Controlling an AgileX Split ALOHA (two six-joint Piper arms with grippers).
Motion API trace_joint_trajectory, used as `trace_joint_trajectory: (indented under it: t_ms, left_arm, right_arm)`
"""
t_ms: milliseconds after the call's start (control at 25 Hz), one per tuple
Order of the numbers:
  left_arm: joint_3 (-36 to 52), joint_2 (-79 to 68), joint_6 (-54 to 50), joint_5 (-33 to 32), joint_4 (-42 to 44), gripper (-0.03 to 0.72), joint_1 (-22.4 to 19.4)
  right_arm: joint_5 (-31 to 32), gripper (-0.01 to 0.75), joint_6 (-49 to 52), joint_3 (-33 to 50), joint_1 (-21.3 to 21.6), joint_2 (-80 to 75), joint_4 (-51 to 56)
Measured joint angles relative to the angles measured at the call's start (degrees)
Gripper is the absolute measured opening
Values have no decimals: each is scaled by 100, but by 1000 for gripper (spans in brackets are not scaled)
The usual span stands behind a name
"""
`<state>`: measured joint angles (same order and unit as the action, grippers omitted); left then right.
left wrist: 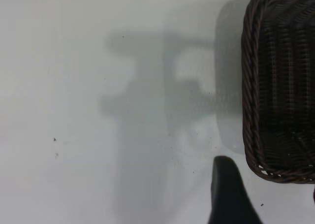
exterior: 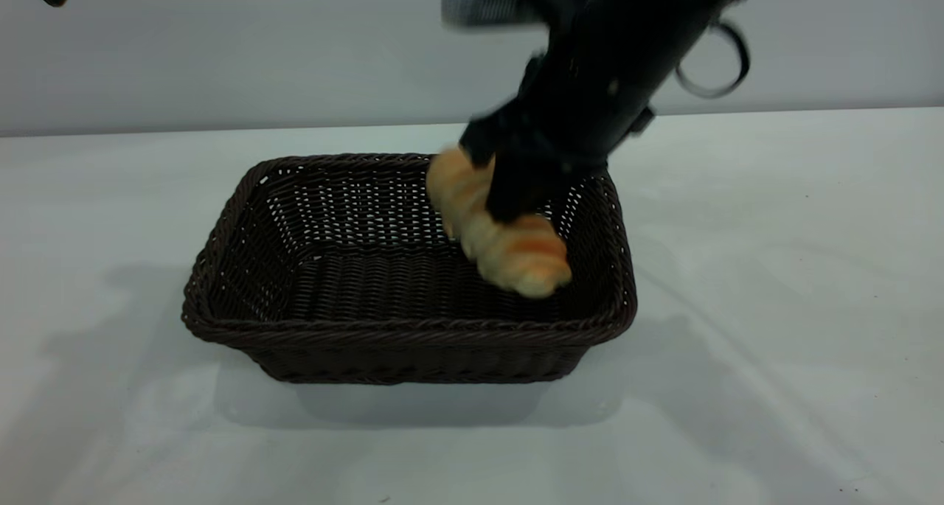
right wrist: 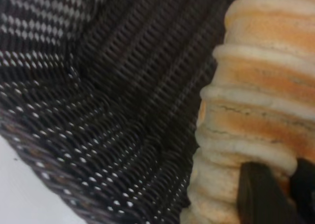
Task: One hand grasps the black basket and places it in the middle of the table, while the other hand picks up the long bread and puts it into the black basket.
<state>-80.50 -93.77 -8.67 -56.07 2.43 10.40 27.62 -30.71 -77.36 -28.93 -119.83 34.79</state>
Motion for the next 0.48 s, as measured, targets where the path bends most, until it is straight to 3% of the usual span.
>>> trace_joint_trajectory:
  t_ms: [240,480]
  left_arm:
    - [0,13,0,-97,0,476,0]
    - [6,473,-76,-440,327,476,0]
  right_arm:
    - [512,363,94,-13,505,540,-292]
    - [1985,368,1169,-26,1362,1755,-1692]
